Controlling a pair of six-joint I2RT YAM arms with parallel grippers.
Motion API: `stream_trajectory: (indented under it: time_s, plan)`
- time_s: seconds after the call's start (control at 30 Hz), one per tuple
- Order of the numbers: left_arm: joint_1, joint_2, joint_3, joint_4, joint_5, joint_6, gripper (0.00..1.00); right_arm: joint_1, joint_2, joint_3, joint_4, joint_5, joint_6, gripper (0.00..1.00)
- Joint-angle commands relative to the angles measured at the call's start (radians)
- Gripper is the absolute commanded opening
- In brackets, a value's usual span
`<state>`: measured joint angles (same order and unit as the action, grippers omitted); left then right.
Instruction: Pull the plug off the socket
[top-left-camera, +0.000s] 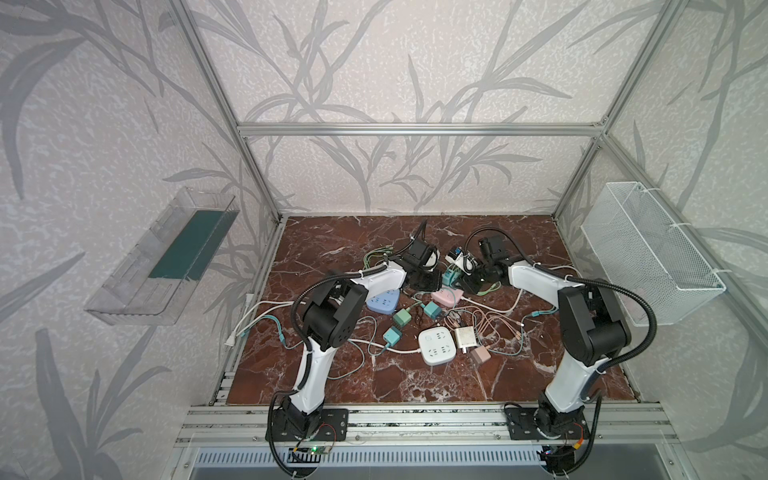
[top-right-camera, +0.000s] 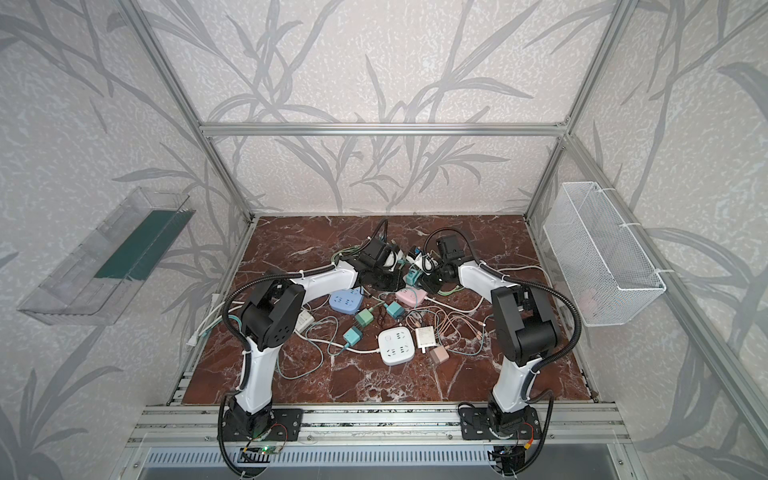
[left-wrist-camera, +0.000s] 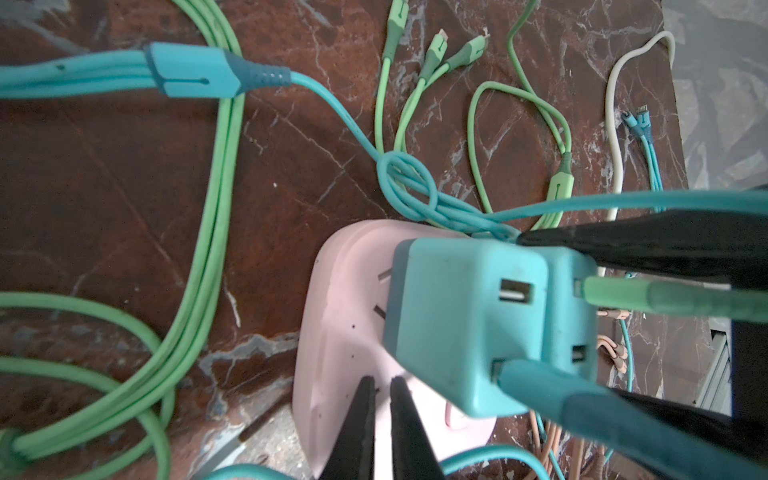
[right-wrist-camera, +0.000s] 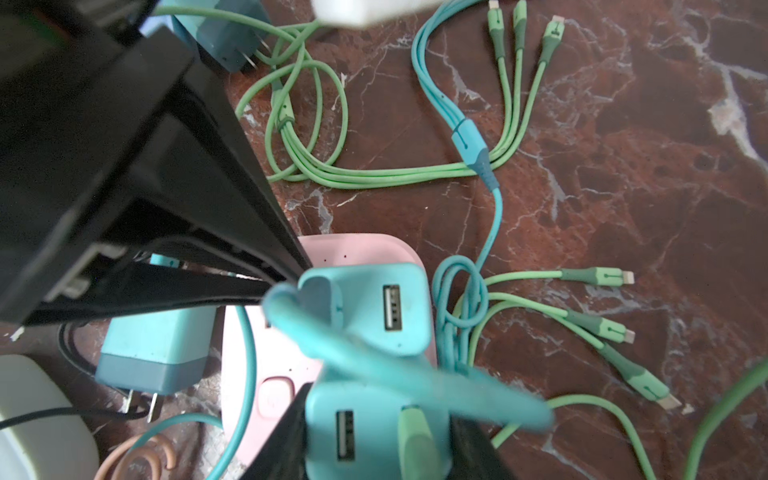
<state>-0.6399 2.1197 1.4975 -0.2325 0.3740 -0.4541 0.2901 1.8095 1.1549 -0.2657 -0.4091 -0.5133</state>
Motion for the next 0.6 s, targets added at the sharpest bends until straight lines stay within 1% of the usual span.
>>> stream_trajectory:
  time_s: [0.0, 0.07, 0.2, 0.4, 0.43, 0.57]
  plan:
    - [-0.002, 0.03, -0.005, -0.108, -0.042, -0.015, 0.13, 0.006, -0.029, 0.032, -0.001, -0.04, 0.031, 0.21]
    - [-0.003, 0.031, -0.002, -0.11, -0.047, -0.017, 0.13, 0.006, -0.032, 0.041, -0.003, -0.041, 0.051, 0.18]
    - [-0.003, 0.035, 0.001, -0.119, -0.061, -0.015, 0.13, 0.004, -0.028, 0.063, -0.008, -0.054, 0.093, 0.16]
    - [-0.01, 0.036, 0.004, -0.132, -0.08, -0.009, 0.13, 0.006, -0.017, 0.082, -0.007, -0.05, 0.101, 0.15]
    - [-0.009, 0.038, 0.007, -0.132, -0.083, -0.009, 0.13, 0.012, -0.022, 0.078, -0.007, -0.039, 0.09, 0.15]
    - [-0.011, 0.047, 0.018, -0.138, -0.087, -0.02, 0.13, 0.066, -0.016, 0.074, -0.046, 0.075, 0.005, 0.15]
